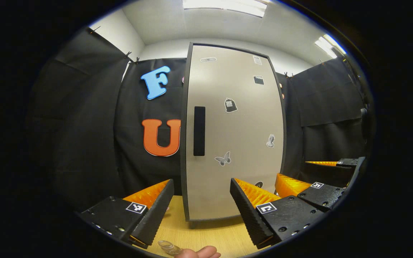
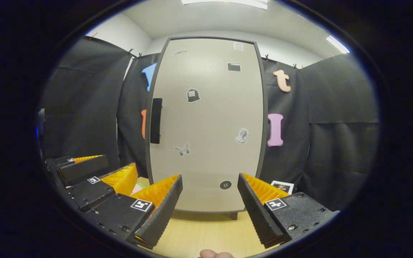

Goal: Open the cabinet door with the right hand, grasp the bottle in the cabinet with the left hand and place it on the coaster, then close the cabinet door with the right hand.

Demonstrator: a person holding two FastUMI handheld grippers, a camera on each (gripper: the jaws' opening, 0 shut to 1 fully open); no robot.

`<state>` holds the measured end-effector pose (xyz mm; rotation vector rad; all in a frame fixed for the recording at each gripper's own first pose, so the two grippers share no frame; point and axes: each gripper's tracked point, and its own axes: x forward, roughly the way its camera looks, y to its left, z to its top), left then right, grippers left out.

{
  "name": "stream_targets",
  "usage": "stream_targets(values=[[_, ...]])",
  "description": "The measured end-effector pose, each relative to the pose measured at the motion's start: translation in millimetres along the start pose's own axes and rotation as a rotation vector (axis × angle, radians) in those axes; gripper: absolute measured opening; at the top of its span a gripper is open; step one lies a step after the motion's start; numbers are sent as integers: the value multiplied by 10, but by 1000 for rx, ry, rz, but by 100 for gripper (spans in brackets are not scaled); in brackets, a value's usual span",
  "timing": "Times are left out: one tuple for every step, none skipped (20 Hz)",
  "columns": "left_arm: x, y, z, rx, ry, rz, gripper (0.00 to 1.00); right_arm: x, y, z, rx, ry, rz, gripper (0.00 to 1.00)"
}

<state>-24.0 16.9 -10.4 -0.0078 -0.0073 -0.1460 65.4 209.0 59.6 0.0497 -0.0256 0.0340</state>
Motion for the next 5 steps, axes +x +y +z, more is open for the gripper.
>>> stream_targets(values=[[-12, -16, -7, 6, 4, -4, 95, -6, -9, 8, 7, -2, -2, 96], [-6, -23, -6, 13, 5, -4, 95, -8, -14, 7, 9, -2, -4, 96], [-12, -32, -1, 14, 3, -7, 95, -25, -24, 1, 8, 0, -6, 95], [-15, -36, -10, 13, 3, -10, 95, -25, -15, -4, 8, 2, -7, 95], [-23, -42, -7, 11, 2, -12, 95, -43, -16, -5, 7, 3, -7, 95]])
